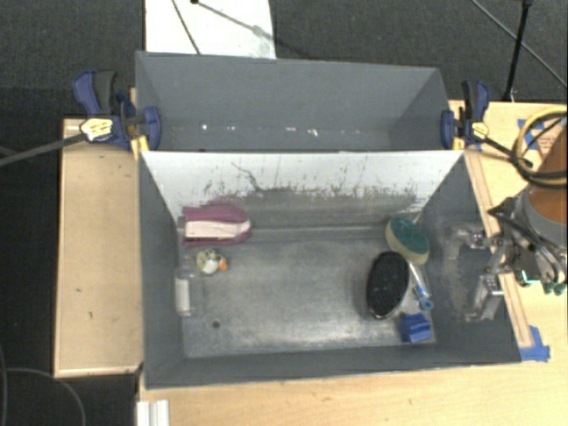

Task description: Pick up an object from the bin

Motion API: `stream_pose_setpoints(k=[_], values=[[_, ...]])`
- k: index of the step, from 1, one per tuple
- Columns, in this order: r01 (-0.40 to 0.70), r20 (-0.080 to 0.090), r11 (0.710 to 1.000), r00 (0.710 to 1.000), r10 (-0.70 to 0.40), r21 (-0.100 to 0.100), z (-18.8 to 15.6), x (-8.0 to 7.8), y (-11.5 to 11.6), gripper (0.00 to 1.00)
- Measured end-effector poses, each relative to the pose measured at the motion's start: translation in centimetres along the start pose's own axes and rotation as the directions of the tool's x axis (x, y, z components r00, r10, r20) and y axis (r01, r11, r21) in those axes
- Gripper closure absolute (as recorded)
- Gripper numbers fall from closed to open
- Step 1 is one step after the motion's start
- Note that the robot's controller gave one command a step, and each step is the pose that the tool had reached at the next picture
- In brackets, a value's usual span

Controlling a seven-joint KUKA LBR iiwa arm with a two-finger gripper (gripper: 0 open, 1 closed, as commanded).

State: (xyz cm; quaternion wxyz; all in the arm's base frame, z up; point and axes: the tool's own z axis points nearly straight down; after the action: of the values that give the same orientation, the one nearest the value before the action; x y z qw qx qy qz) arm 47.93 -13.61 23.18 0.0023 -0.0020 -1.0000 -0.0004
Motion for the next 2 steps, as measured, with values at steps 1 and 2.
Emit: stream_pose_setpoints(k=[1, 2], values=[[-0.191, 0.000, 0.982, 0.982, 0.191, -0.002, 12.0, -0.3, 3.4, 0.00], [-0.325, 0.040, 0.946, 0.945, 0.325, -0.003, 15.5, -0.9, 8.2, 0.00]])
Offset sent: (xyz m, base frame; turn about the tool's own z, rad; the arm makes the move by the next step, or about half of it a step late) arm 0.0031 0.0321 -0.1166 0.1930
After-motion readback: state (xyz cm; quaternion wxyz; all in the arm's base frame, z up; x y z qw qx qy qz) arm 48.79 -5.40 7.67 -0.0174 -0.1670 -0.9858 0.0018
